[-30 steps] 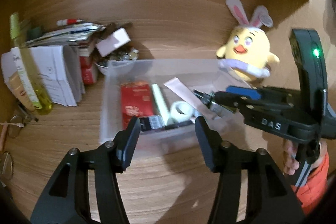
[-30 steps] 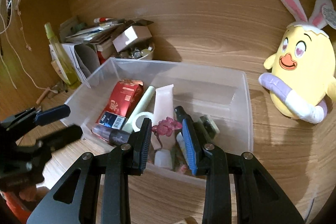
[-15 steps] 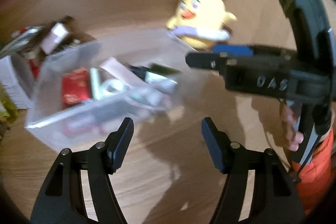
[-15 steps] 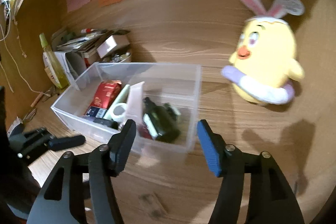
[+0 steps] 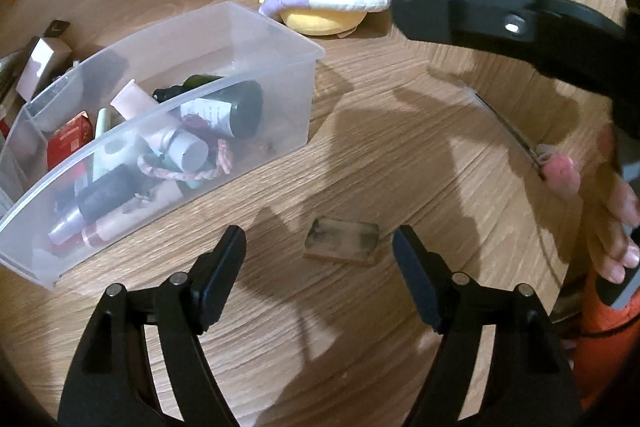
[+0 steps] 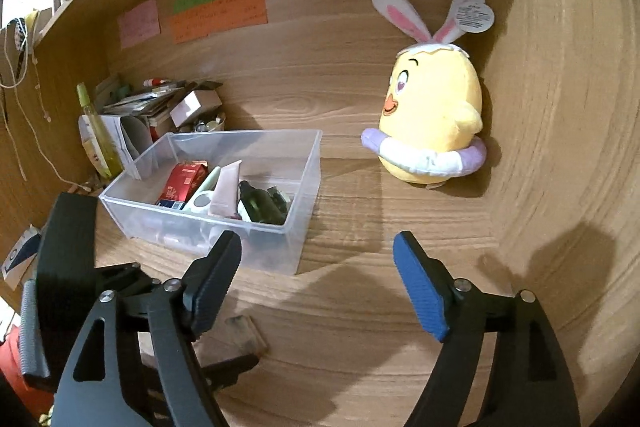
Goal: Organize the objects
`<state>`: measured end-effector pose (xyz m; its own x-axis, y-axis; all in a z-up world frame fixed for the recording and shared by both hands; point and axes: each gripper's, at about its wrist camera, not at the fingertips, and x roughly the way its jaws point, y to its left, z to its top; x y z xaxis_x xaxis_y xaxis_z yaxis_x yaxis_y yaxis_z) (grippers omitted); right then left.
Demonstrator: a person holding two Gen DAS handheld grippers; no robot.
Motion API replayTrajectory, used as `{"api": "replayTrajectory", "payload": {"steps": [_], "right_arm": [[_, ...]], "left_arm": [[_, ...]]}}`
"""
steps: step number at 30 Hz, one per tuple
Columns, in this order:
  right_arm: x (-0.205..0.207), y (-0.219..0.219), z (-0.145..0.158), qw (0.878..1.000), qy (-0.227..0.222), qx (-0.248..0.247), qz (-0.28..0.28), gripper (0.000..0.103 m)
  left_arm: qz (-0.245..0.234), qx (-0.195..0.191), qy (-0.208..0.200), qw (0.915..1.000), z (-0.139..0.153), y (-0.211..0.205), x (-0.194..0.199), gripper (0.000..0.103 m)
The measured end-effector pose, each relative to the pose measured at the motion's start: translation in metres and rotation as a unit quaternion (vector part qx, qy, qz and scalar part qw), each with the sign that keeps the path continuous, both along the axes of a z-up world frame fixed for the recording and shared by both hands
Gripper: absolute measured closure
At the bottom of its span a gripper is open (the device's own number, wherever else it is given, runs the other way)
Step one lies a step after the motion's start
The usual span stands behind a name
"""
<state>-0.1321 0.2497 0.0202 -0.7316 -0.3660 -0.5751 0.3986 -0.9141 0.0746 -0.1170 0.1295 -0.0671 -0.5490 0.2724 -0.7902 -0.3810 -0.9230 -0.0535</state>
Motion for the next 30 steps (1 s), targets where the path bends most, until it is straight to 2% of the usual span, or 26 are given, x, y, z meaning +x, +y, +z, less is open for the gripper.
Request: {"api": "replayTrajectory", "payload": {"steps": [1, 3, 7, 9, 13, 19, 26, 30], "right_arm": [[0.001, 0.001, 0.0, 1.0, 0.0, -0.001, 0.0, 0.027], [0.002, 0.002, -0.001, 1.0, 0.0, -0.003, 0.0, 0.027], [0.003, 0.006, -0.001, 1.0, -0.001, -0.01, -0.001, 0.027], [0.004, 0.007, -0.002, 1.0, -0.001, -0.011, -0.001, 0.027], [0.005, 0.006, -0.002, 1.0, -0.003, -0.012, 0.0, 0.027], [0.004, -0.002, -0.002, 1.0, -0.003, -0.013, 0.009, 0.027], [0.004, -0.023, -0.002, 0.999, -0.004, -0.014, 0.034, 0.027], [0.004, -0.035, -0.003, 0.999, -0.005, -0.012, 0.048, 0.027]], "left_arm": [[0.0, 0.0, -0.001, 1.0, -0.001, 0.001, 0.0, 0.033], [-0.002, 0.0, -0.004, 1.0, -0.003, 0.003, 0.0, 0.044], [-0.003, -0.005, -0.005, 1.0, -0.006, 0.006, 0.001, 0.055], [-0.003, -0.005, -0.003, 1.0, -0.006, 0.006, 0.0, 0.064], [0.013, 0.006, 0.001, 0.9999, -0.004, -0.002, -0.001, 0.064], [0.054, 0.038, 0.027, 0.9974, 0.019, -0.032, 0.005, 0.064], [0.106, 0.058, 0.09, 0.9886, 0.065, -0.076, 0.016, 0.064], [0.138, 0.061, 0.114, 0.982, 0.08, -0.101, 0.009, 0.064]]}}
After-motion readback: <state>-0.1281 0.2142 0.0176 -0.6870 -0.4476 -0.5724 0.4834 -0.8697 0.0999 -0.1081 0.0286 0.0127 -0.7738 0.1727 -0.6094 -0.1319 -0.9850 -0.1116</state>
